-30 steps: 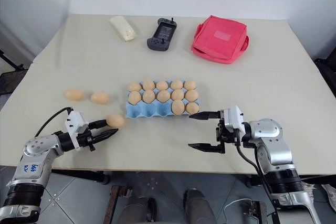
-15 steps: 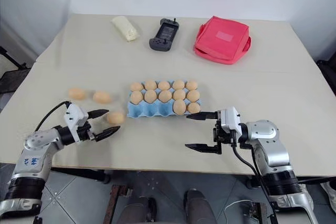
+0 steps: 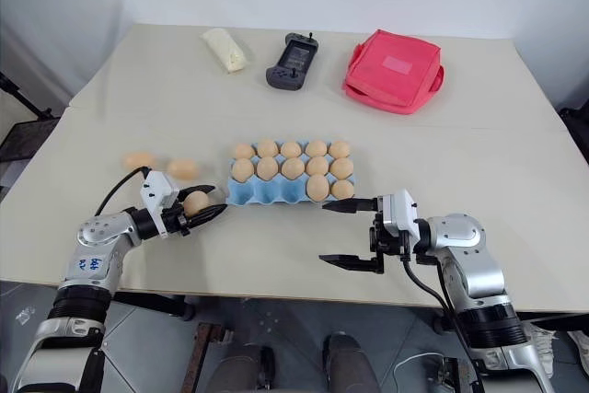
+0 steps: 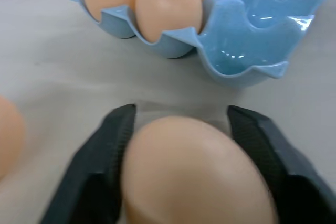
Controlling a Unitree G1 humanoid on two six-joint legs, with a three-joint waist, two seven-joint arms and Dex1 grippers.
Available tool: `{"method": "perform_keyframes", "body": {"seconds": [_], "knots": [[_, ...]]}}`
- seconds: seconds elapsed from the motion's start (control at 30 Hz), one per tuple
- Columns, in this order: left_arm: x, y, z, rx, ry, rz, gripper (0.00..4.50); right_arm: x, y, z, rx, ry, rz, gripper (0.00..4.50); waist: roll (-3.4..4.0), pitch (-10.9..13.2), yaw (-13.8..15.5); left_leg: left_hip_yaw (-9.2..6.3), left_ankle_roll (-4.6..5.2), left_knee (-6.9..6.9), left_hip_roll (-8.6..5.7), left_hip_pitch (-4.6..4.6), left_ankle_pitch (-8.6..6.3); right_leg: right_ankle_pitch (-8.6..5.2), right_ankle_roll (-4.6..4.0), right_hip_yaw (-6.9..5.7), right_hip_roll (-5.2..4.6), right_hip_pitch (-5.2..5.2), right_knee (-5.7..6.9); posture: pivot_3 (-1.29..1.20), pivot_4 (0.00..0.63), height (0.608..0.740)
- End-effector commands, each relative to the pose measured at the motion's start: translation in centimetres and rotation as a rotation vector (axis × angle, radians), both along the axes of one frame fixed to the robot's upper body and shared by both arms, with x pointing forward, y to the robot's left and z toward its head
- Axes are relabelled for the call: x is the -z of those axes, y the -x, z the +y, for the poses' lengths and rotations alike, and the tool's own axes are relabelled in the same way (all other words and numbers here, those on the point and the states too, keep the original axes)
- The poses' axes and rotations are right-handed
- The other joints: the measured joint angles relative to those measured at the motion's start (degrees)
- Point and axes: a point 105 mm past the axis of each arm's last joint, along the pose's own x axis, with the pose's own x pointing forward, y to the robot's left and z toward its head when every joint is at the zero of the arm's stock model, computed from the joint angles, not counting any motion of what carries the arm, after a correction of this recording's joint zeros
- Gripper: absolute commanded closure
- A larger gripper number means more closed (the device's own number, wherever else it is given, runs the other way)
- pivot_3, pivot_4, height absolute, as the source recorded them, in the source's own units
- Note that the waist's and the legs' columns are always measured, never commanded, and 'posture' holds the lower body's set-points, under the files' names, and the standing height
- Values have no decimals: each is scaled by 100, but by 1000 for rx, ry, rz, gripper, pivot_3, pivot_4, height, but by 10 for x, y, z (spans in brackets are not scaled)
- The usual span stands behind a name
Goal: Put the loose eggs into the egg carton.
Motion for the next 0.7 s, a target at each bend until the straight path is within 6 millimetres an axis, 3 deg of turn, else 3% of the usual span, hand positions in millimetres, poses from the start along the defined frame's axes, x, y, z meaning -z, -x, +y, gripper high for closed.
{"method": "perform_keyframes", "body": {"seconds": [0.03,0.17,0.3,0.5,0.7], "knots": [[-32,11,3,62,7,-66,2377,-7,3,1,-2,-11,-32,0,0,0,-2,0,0,0,0,0,0,0,0,0,0,0,0,0,150,740],[-55,17,-11,150,-7,-90,2377,-6,3,-1,10,-7,-30,0,0,0,9,-3,0,1,0,0,0,0,0,0,0,1,2,0,150,740],[-77,10,-63,309,-17,-144,2377,-3,4,-7,41,2,-27,0,0,0,110,-11,1,5,-4,-1,1,1,1,-6,-3,13,-7,0,150,740],[-84,-26,-124,370,2,-155,2377,-1,6,-25,118,24,-23,0,0,0,165,-8,19,28,-9,2,-8,11,18,-4,1,42,-31,0,150,740],[-75,-49,-160,407,-21,-125,2377,-1,10,-30,168,18,-33,0,-3,2,115,9,27,33,-10,3,-12,18,31,12,10,45,-45,0,150,740]]}}
